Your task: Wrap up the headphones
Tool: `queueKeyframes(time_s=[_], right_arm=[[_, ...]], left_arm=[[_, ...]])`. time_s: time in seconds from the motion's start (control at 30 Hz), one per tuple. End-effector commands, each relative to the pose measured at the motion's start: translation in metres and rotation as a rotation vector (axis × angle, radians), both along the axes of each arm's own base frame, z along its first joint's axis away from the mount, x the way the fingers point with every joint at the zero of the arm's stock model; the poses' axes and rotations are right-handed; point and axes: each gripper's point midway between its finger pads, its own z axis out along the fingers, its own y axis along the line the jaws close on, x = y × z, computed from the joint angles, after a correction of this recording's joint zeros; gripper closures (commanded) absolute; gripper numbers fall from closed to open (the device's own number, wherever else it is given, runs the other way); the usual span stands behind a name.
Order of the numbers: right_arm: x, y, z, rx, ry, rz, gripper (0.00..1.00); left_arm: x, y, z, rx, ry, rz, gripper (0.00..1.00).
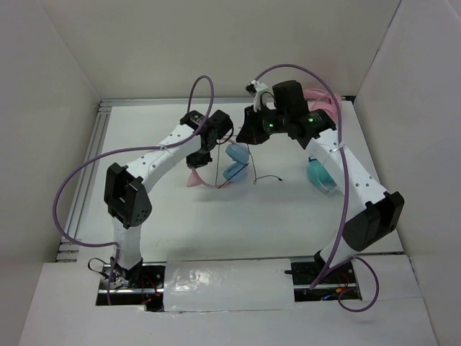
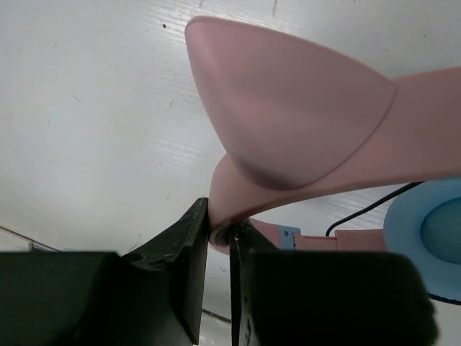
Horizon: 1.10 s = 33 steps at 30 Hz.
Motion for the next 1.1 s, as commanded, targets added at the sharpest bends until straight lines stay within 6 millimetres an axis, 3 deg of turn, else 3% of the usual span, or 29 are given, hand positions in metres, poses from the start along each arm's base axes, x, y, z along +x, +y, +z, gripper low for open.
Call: queueKeyframes(time_s=[0.0, 0.07, 0.1, 0.23, 0.47, 0.53, 0.6, 0.63, 0.7, 0.73, 0.83, 1.03, 1.07], right_arm=[[-0.044, 0.027, 0.03, 0.193, 0.067, 0.27, 0.87], [-0.069, 0.034, 0.024, 0.263, 0.143, 0.389, 0.87], [-0.072, 0.037, 0.024, 0.28, 0.132, 0.419, 0.87], [-0.088, 0.048, -0.005, 0.25, 0.148, 0.444, 0.85], [-0.121, 0.061, -0.04, 0.252, 0.183, 0.546, 0.82], [-0.124, 0.067, -0.052, 0.222, 0.16, 0.527, 0.81], [-0.133, 0.075, -0.052, 0.2, 0.088, 0.515, 0.81], [-0.13, 0.072, -0.063, 0.162, 0.05, 0.45, 0.81], [-0.129, 0.081, -0.064, 0.165, -0.019, 0.409, 0.81], [-0.123, 0.077, -0.074, 0.138, -0.042, 0.347, 0.8], [-0.106, 0.077, -0.077, 0.138, -0.114, 0.222, 0.79], [-0.081, 0.074, -0.062, 0.148, -0.3, 0.0, 0.67], [-0.079, 0.073, -0.059, 0.152, -0.354, -0.055, 0.6]], left_arm=[[0.013, 0.009, 0.027, -0.066, -0.073, 0.092, 1.0], [0.023, 0.003, 0.035, -0.136, -0.099, 0.076, 1.0], [0.037, 0.001, 0.046, -0.187, -0.146, 0.062, 1.0], [0.054, -0.005, 0.072, -0.327, -0.229, 0.029, 1.0], [0.064, 0.006, 0.129, -0.511, -0.374, 0.038, 1.0], [0.061, 0.011, 0.146, -0.572, -0.402, 0.039, 1.0], [0.059, 0.017, 0.158, -0.609, -0.434, 0.059, 1.0], [0.058, 0.019, 0.16, -0.616, -0.44, 0.062, 1.0], [0.052, 0.021, 0.173, -0.646, -0.464, 0.048, 1.0], [0.05, 0.021, 0.175, -0.645, -0.472, 0.034, 1.0], [0.041, 0.023, 0.196, -0.662, -0.529, -0.015, 1.0], [0.027, 0.03, 0.222, -0.657, -0.587, -0.04, 1.0], [0.025, 0.029, 0.228, -0.664, -0.596, -0.049, 1.0]])
